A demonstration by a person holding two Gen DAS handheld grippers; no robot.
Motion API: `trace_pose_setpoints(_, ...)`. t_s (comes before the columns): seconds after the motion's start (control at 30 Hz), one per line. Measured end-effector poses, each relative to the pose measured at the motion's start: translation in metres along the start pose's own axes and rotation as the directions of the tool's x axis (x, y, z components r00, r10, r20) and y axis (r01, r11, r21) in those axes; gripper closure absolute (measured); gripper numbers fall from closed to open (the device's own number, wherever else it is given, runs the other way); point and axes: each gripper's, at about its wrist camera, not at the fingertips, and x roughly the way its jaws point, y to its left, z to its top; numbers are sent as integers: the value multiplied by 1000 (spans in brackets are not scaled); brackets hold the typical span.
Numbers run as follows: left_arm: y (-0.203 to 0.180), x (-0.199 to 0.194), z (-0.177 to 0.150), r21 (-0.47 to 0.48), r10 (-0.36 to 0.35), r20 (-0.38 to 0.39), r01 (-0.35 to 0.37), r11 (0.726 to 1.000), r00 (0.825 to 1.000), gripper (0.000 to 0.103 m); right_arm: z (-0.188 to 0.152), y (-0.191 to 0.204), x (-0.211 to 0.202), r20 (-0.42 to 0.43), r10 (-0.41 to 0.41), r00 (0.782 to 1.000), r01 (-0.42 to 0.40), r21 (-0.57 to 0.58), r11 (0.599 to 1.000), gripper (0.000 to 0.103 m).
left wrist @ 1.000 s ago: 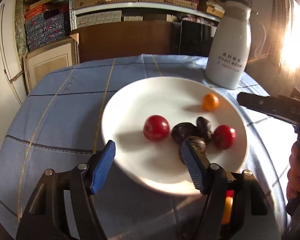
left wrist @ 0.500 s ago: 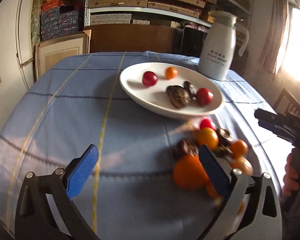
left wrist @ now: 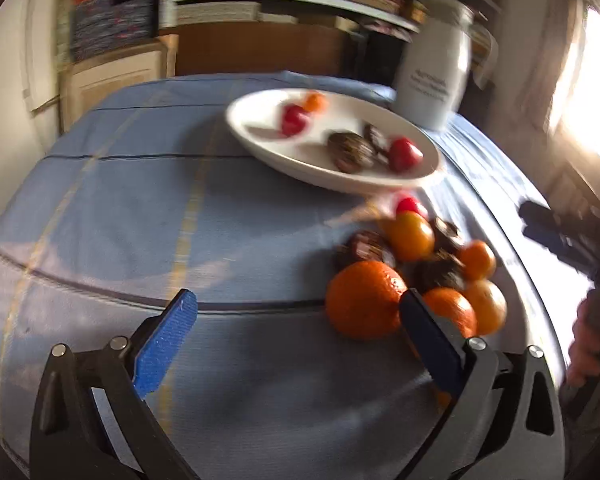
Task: Organize fruits
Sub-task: 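Grasp a tangerine with the left tool while the right tool grasps a yellow fruit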
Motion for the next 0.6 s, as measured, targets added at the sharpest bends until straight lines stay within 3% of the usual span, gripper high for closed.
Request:
trace_pose_setpoints(0.13, 28, -9, 0, -77, 139, 21, -137, 988, 990, 5, 1, -1, -1, 3, 9, 1000, -9, 5, 1000, 26)
trace_pose_setpoints(0.27, 47, -15, -1, -163, 64, 32, -58, 985, 997, 5, 0, 2, -3, 5, 14, 1000, -14, -3, 1000, 26)
trace_pose_setpoints(0.6, 21, 3, -8, -25, 95, -60, -97, 995, 994, 5, -1, 3, -1, -5, 6, 1000, -6, -6, 1000, 26)
